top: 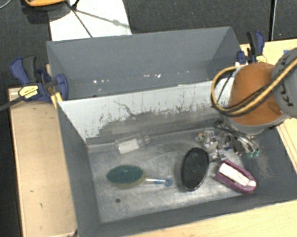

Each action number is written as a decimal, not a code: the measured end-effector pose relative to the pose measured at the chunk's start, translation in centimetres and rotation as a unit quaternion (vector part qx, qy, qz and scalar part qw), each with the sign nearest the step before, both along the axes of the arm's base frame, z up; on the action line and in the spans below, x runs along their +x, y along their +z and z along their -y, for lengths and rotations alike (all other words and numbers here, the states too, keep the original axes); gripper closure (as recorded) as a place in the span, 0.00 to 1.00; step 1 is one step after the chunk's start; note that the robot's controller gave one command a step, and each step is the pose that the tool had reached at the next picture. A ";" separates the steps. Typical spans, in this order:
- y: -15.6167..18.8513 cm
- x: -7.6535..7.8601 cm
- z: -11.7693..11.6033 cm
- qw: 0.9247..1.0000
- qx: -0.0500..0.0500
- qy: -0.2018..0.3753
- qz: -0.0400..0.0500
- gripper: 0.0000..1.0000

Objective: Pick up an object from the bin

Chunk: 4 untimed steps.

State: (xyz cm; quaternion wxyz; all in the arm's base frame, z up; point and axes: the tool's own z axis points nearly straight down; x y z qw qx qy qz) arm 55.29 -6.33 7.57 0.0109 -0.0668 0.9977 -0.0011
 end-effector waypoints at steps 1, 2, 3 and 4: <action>12.8 -2.8 -4.0 0.992 -0.001 0.128 -0.006 1.00; 12.5 -2.9 -3.9 0.992 -0.001 0.127 -0.009 0.00; 2.2 -2.3 -8.2 0.996 0.002 0.091 -0.017 0.00; 0.8 -3.7 -2.8 0.982 -0.002 0.189 -0.010 0.00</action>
Offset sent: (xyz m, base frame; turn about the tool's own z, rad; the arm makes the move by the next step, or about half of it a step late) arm -0.0301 0.0388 0.1247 -0.2567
